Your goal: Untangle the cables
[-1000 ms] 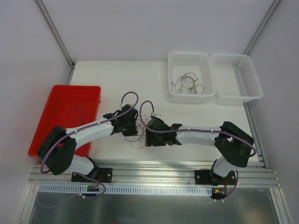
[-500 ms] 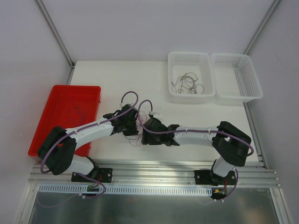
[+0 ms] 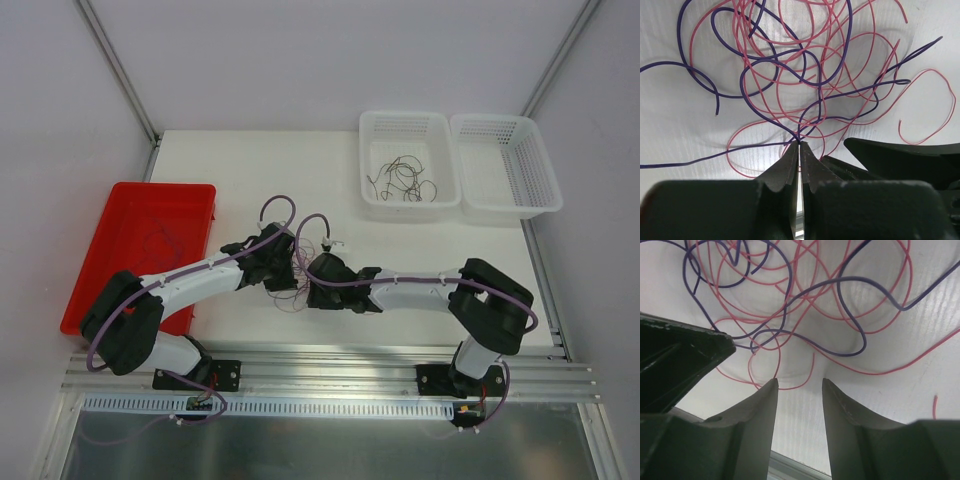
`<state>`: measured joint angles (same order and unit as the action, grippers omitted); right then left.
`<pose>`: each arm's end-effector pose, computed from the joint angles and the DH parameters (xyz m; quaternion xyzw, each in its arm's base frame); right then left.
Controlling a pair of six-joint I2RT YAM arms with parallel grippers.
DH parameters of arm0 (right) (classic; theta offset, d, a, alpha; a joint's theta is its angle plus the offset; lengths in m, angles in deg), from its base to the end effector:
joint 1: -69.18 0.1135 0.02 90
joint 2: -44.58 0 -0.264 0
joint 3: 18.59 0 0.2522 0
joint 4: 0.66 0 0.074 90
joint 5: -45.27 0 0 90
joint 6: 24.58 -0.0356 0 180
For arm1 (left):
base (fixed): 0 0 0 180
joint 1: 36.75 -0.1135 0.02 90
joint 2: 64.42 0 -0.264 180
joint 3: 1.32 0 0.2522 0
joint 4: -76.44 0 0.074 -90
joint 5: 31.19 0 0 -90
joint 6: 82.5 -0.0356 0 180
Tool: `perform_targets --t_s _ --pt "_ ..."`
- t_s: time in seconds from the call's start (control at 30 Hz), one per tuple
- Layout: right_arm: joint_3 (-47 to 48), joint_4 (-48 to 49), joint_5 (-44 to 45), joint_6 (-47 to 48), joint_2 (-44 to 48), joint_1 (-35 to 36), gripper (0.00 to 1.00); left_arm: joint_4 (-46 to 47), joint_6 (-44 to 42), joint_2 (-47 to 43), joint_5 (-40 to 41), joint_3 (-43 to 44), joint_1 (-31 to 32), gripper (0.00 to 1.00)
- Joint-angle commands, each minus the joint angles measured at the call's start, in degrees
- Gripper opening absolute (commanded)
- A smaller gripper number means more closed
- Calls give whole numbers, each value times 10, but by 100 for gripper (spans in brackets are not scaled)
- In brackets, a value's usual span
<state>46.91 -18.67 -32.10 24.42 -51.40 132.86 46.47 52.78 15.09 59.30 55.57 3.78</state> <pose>0.1564 0.2985 0.1667 -0.1445 0.9190 0.2160 0.2966 0.2064 -0.1761 0.1890 -0.0406 0.9463 -0.2154 0.2377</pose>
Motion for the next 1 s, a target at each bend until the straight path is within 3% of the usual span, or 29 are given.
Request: perform_targets --t_s 0.0,0.33,0.5,0.53,0.6,0.8,0.97 --pt "16 -19 30 -22 -10 3 43 9 10 -17 -4 -9 3 0" --pt "48 -45 46 -20 -37 0 36 9 14 -33 -4 -11 3 0" --pt "51 -65 45 -25 -33 -3 15 10 10 -37 3 -12 3 0" --pt "51 -73 50 -24 -26 -2 5 9 10 -38 6 -12 2 0" --pt "46 -103 67 -16 -5 -6 1 8 4 -38 11 -12 0 0" --pt "11 -233 178 49 154 -46 1 3 -12 -57 16 -19 -44 0" --pt "-14 -322 219 123 343 -168 1 -5 -26 -71 29 -31 -76 0"
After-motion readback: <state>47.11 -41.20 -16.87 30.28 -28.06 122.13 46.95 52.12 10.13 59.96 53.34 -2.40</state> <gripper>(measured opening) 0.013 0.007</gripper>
